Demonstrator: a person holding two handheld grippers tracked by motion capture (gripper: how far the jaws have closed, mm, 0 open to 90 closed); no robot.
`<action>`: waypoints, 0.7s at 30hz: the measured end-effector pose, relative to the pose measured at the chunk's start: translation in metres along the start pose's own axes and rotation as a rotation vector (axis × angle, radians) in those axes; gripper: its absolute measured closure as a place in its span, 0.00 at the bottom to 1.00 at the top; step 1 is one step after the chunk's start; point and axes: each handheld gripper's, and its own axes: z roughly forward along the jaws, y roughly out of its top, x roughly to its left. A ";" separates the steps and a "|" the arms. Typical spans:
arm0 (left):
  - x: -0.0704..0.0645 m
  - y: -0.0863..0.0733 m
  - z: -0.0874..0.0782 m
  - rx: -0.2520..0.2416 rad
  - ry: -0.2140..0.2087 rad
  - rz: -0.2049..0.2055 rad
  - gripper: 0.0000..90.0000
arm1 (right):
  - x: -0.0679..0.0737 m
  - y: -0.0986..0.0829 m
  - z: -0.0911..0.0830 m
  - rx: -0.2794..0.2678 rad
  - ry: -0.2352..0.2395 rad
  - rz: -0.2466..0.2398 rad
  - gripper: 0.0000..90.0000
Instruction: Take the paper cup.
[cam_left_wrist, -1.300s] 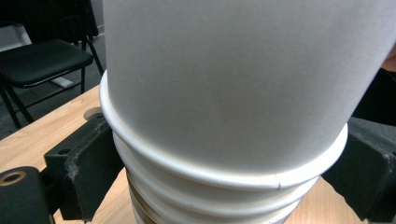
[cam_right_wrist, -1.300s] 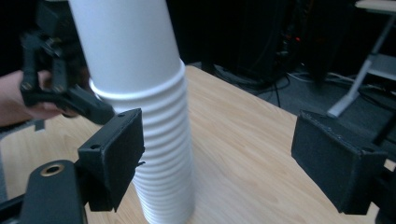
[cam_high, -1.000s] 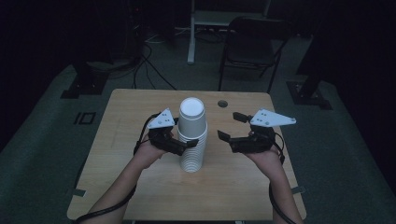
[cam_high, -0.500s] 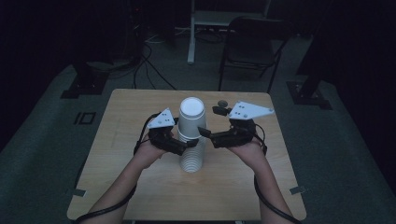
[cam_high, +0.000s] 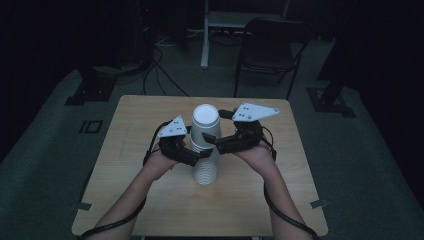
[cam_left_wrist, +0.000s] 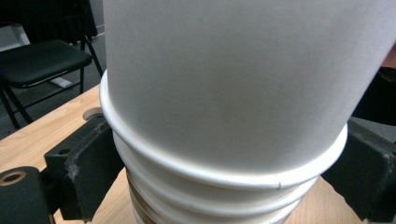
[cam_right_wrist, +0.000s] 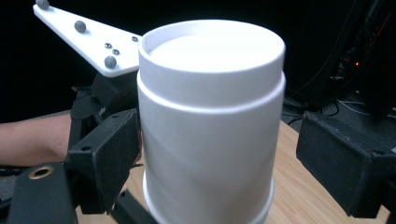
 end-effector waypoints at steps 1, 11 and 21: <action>-0.001 0.000 0.000 -0.003 0.000 -0.003 0.07 | 0.001 0.003 0.006 0.012 -0.002 -0.009 0.14; -0.002 -0.001 0.000 -0.008 0.004 -0.003 0.07 | 0.004 0.008 0.020 0.028 0.001 -0.018 0.15; -0.001 0.000 0.000 -0.002 0.005 -0.004 0.07 | 0.007 0.015 0.022 0.020 -0.020 -0.031 0.22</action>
